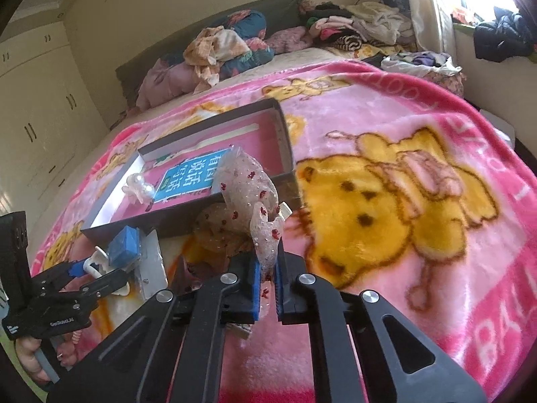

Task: Organize jewelry
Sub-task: 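Close left tool on white cloud claw clip while right tool grasps pink polka-dot bow, then lower white clip into box with left tool while right tool drops bow inside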

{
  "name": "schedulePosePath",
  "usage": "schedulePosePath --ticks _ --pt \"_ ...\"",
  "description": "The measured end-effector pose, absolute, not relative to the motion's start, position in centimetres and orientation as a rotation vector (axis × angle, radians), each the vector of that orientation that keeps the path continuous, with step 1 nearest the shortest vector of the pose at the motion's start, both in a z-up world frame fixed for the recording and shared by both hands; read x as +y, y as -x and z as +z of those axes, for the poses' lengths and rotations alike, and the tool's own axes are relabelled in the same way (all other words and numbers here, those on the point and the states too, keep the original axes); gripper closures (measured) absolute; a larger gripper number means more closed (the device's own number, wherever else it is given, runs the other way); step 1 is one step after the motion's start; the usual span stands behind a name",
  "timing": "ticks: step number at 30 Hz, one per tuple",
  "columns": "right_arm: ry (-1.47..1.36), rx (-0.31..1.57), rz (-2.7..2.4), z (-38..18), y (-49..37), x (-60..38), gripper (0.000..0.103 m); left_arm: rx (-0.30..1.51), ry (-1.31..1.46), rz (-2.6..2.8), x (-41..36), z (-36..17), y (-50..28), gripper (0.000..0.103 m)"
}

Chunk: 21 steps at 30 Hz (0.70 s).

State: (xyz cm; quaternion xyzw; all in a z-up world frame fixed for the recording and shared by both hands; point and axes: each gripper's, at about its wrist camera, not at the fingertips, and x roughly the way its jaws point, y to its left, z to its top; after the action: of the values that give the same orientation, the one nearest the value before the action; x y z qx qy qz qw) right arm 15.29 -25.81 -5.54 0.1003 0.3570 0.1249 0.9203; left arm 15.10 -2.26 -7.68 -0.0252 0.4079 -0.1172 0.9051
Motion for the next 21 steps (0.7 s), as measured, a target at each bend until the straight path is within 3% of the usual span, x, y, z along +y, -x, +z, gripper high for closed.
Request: schedulePosePath --ticks 21 --pt "-0.155 0.611 0.314 -1.1 -13.1 -23.5 0.097 0.772 0.113 -0.202 1.4 -4.7 -14.3 0.037"
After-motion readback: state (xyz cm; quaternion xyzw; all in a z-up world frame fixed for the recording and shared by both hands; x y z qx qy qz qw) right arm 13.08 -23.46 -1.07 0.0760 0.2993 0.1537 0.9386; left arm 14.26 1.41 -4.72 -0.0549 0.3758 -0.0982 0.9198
